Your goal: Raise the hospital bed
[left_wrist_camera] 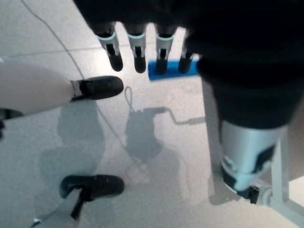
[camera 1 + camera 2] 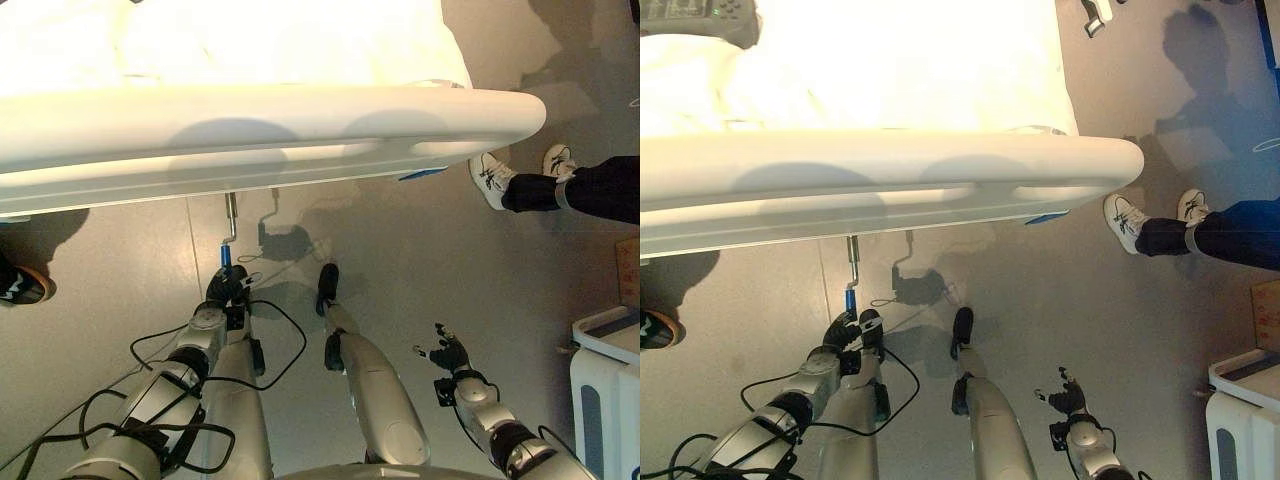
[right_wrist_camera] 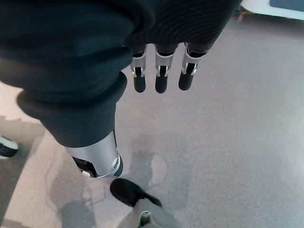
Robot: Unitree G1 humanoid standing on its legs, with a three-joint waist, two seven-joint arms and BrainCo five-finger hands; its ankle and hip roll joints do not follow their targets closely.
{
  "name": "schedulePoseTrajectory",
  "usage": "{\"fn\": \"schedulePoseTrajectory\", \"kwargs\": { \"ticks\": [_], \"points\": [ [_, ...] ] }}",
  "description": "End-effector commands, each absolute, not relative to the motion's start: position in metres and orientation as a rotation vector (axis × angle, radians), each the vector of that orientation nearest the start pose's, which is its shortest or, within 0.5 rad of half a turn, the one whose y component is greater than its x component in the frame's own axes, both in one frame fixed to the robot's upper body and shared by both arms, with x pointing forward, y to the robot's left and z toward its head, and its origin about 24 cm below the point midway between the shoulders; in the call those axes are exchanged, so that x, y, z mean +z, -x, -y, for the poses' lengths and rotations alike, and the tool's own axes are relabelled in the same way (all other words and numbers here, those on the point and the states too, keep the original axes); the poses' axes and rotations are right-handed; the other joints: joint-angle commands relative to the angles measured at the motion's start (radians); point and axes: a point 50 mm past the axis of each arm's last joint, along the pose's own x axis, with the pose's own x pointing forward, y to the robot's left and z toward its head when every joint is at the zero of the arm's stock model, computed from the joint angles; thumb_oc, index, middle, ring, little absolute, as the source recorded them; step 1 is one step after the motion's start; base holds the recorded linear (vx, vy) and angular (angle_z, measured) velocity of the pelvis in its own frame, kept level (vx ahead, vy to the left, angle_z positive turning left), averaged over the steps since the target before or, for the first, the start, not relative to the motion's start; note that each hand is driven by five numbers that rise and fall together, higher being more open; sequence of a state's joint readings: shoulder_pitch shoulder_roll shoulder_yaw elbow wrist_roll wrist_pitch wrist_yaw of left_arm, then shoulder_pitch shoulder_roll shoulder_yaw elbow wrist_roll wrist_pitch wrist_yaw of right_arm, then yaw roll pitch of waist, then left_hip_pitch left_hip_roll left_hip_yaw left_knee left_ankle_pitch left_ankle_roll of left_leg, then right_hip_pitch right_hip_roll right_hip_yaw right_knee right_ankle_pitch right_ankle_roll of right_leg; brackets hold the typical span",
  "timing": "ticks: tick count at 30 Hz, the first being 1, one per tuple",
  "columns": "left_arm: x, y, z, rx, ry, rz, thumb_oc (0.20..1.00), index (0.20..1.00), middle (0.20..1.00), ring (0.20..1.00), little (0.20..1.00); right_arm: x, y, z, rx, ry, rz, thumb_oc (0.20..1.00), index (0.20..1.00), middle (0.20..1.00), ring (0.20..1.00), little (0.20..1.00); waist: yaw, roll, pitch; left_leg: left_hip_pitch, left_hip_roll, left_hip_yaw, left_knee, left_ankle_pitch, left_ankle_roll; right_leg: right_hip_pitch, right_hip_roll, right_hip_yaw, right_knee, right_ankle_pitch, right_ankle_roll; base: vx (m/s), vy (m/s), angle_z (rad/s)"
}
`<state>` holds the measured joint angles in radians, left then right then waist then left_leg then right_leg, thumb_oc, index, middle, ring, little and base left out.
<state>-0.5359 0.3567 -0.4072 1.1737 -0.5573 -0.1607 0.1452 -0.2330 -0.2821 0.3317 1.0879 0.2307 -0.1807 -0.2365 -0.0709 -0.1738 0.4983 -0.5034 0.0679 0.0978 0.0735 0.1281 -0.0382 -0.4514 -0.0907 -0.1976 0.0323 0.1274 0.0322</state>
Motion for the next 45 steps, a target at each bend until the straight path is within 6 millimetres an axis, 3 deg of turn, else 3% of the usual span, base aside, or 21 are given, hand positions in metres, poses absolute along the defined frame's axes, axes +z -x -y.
{"fn": "schedulePoseTrajectory", "kwargs": {
  "ticks": [1,7,17,25,33,45],
  "points": [
    [-0.054,-0.292,-0.213,0.132,-0.129,-0.533,1.000,1.000,1.000,1.000,1.000,-0.110,-0.194,0.249,-0.199,0.391,-0.757,1.000,1.000,1.000,1.000,1.000,0.018,0.047,-0.051,0.020,-0.030,0.010,-0.003,-0.019,0.028,0.001,-0.021,0.003,0.077,-0.024,0.060,0.00,0.036,-0.03],
    [-0.073,-0.272,-0.203,0.078,-0.109,-0.584,1.000,1.000,1.000,1.000,1.000,-0.116,-0.183,0.256,-0.205,0.400,-0.815,1.000,1.000,1.000,1.000,1.000,0.036,0.077,-0.079,0.102,-0.034,0.011,0.001,-0.041,0.037,0.070,-0.022,0.011,0.096,-0.059,0.051,0.02,0.010,0.01],
    [-0.080,-0.267,-0.214,0.166,-0.061,-0.652,1.000,1.000,1.000,1.000,1.000,-0.118,-0.181,0.260,-0.238,0.393,-0.840,1.000,1.000,1.000,1.000,1.000,0.037,0.090,-0.101,0.065,-0.032,0.007,0.013,-0.036,0.038,0.039,-0.013,0.008,0.103,-0.069,0.043,0.00,-0.002,-0.01],
    [-0.072,-0.276,-0.217,0.176,-0.080,-0.637,1.000,1.000,1.000,1.000,1.000,-0.118,-0.180,0.262,-0.256,0.393,-0.849,1.000,1.000,1.000,1.000,1.000,0.033,0.089,-0.104,0.046,-0.026,0.001,0.006,-0.055,0.027,0.024,-0.010,0.014,0.102,-0.093,0.049,0.04,0.001,0.01],
    [-0.047,-0.303,-0.220,0.181,-0.133,-0.557,1.000,1.000,1.000,1.000,1.000,-0.114,-0.185,0.265,-0.271,0.399,-0.819,1.000,1.000,1.000,1.000,1.000,0.021,0.076,-0.089,0.004,-0.020,0.006,-0.011,-0.036,0.022,-0.019,-0.004,0.015,0.089,-0.073,0.048,0.00,0.000,0.00],
    [-0.021,-0.327,-0.219,0.174,-0.161,-0.474,1.000,1.000,1.000,1.000,1.000,-0.105,-0.197,0.262,-0.260,0.396,-0.751,1.000,1.000,1.000,1.000,1.000,0.003,0.060,-0.066,-0.039,-0.017,0.010,-0.002,-0.034,0.021,-0.058,0.001,0.023,0.083,-0.054,0.048,0.00,0.000,-0.01]
  ]
}}
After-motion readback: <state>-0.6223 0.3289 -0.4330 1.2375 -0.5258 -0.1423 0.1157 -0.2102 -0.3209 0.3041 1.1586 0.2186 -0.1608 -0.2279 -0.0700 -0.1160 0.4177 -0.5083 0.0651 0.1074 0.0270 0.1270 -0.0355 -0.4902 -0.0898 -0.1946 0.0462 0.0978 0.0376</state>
